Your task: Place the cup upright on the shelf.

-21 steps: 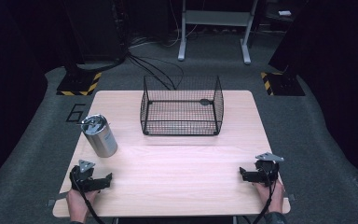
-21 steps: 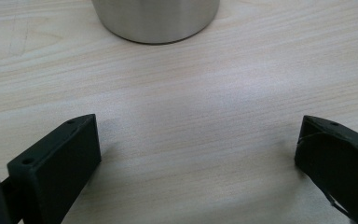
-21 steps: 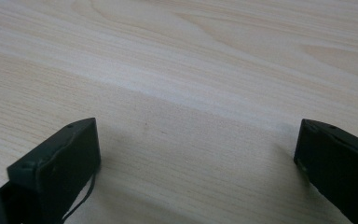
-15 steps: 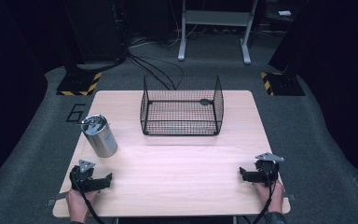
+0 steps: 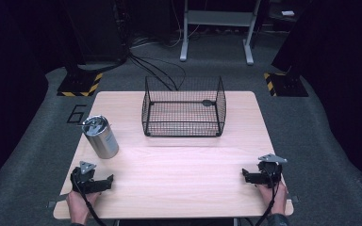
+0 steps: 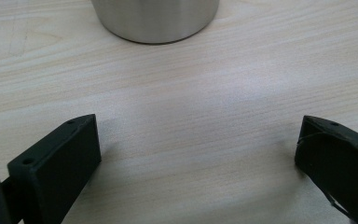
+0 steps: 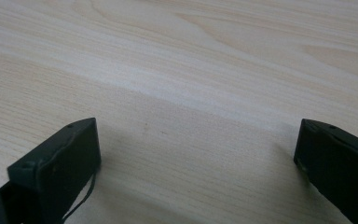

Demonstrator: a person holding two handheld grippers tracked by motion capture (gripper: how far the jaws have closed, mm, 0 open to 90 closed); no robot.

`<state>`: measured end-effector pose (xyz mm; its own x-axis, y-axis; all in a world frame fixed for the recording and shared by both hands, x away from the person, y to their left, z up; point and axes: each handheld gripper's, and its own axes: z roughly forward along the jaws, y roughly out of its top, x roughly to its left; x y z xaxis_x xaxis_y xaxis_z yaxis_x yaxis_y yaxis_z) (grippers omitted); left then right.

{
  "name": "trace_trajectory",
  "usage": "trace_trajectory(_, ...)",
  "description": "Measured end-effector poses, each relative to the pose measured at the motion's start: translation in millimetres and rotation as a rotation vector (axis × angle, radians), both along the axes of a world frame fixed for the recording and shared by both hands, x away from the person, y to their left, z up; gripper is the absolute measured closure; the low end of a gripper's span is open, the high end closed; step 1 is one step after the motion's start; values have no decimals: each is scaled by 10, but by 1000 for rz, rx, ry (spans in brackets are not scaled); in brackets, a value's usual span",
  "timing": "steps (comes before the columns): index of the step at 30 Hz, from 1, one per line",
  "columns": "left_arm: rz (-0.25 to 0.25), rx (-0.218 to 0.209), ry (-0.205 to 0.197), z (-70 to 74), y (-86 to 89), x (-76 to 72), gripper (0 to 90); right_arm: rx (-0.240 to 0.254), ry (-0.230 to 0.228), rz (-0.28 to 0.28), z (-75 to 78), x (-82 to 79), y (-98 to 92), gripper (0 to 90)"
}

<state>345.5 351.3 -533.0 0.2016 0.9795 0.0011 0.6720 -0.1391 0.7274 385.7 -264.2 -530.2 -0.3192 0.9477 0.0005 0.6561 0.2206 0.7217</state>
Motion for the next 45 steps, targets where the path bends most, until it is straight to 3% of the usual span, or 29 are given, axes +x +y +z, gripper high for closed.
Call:
trace_trajectory(4, -16, 1, 14, 9, 12, 1, 0, 1, 0, 0, 0, 1, 1, 0)
trace_trajectory(11, -12, -31, -10, 9, 30, 14, 0, 1, 0, 0, 0, 1, 1, 0)
trace_trajectory(13, -17, -40, 0, 25, 29, 7, 0, 0, -1, 1, 0, 1, 1, 0)
trace_trajectory(16, -18, -36, -19, 54, 18, 13, 0, 0, -1, 1, 0, 1, 1, 0)
trace_trajectory(35, -28, -60, -79, 369, 73, 97, 0, 1, 0, 0, 0, 1, 0, 0)
trace_trajectory(45, -22, -101, -127, 605, 142, 185, 0, 1, 0, 1, 0, 2, 0, 0)
